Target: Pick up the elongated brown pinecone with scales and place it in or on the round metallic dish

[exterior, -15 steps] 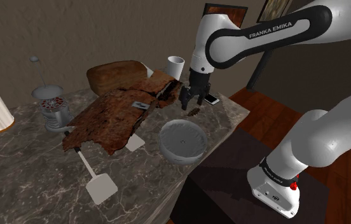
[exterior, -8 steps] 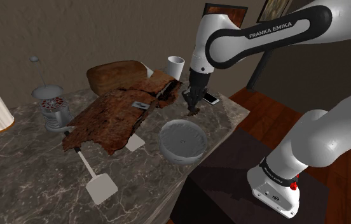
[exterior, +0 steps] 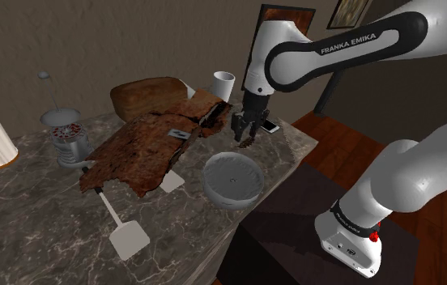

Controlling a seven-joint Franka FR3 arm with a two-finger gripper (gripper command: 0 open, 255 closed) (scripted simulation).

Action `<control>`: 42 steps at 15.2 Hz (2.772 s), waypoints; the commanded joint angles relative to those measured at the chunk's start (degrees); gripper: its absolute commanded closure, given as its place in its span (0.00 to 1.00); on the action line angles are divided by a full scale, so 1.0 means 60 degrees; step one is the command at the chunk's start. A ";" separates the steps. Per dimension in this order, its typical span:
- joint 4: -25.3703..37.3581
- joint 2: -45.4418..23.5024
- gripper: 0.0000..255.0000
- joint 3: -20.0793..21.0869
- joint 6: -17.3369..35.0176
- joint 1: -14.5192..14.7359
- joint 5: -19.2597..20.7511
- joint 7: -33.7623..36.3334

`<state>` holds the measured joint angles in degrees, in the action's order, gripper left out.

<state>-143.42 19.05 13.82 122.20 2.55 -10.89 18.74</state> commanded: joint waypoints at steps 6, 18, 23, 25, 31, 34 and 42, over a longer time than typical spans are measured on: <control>-0.2105 0.1346 0.00 0.2565 0.2822 -0.2157 0.1127 0.8495; -0.2288 0.0744 0.00 0.2785 0.3595 -0.2436 0.1388 0.8692; -0.2290 0.0746 1.00 0.2788 0.3595 -0.2433 0.1386 0.8696; -0.2288 0.0747 1.00 0.2787 0.3592 -0.2433 0.1386 0.8694; -0.2179 0.0972 1.00 0.2671 0.3267 -0.2345 0.1290 0.8573; -0.1996 0.1289 1.00 0.2514 0.2777 -0.2236 0.1179 0.8419; -0.1411 0.1977 1.00 0.2161 0.1526 -0.2063 0.1029 0.8109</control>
<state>-152.51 30.55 27.10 132.35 -9.84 -4.72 67.69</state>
